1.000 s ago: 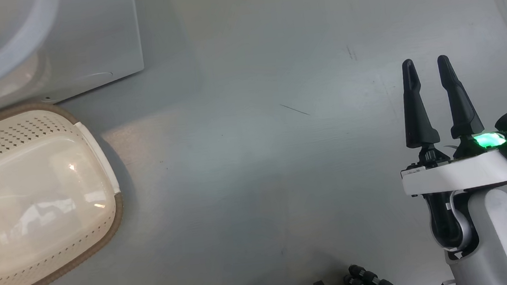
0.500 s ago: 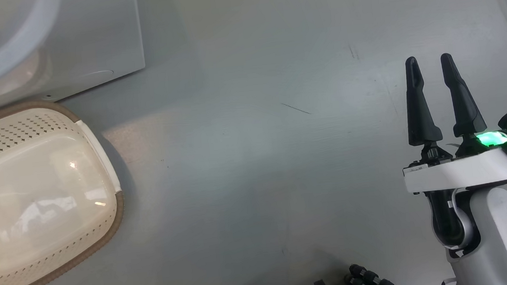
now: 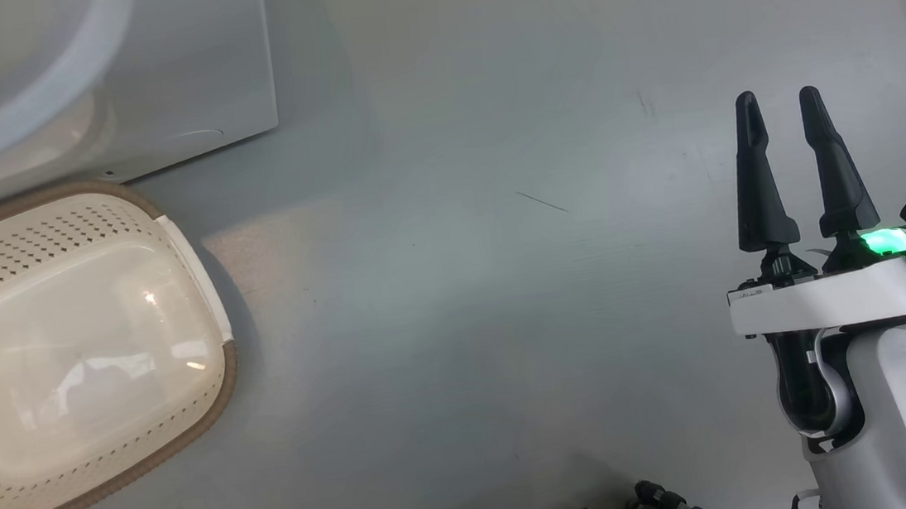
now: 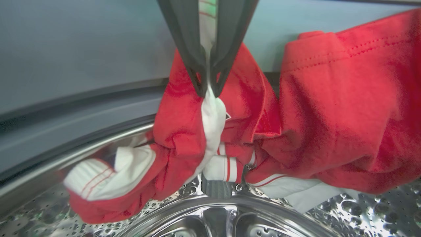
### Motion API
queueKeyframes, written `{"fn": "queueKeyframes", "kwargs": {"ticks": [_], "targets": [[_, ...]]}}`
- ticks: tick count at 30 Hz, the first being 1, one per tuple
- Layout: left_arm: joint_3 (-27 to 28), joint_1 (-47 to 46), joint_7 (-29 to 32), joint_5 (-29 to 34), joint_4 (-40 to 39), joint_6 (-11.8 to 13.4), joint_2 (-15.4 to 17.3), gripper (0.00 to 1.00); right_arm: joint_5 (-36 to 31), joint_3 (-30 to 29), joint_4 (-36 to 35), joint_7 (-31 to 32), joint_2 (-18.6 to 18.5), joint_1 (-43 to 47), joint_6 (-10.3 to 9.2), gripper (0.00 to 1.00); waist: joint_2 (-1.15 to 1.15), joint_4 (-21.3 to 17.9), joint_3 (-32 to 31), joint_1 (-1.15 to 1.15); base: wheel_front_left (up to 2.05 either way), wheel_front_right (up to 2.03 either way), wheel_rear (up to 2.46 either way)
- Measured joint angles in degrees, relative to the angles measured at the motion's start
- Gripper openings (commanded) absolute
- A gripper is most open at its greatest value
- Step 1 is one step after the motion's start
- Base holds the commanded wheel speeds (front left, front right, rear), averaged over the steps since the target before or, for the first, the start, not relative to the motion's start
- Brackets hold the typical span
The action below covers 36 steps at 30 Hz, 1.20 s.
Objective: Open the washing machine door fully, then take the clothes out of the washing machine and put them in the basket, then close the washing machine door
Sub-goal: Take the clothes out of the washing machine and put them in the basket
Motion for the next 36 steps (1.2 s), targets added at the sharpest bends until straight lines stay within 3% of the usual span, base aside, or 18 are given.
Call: {"fn": "queueKeyframes", "kwargs": {"ticks": [19,30,36], "targets": [[-0.23,0.25,-9.96,-1.54,1.23,-4.14,-2.9,0.0,-2.77,-1.13,0.73,0.0,-0.02,0.01,0.01,1.0,0.0,3.73,-3.92,0.0,0.0,0.0,0.0],[-2.52,6.9,-18.9,-1.78,2.16,-8.5,-7.45,0.0,-4.34,-1.96,2.02,0.0,-0.03,0.67,0.01,1.0,0.0,6.99,-8.45,0.0,0.0,0.0,0.0],[-3.71,10.48,-24.43,-2.48,1.57,-9.57,-10.21,0.0,-5.45,-2.29,2.87,-0.01,-0.05,2.26,0.02,1.0,0.0,9.22,-11.55,0.0,0.0,0.0,0.0]]}}
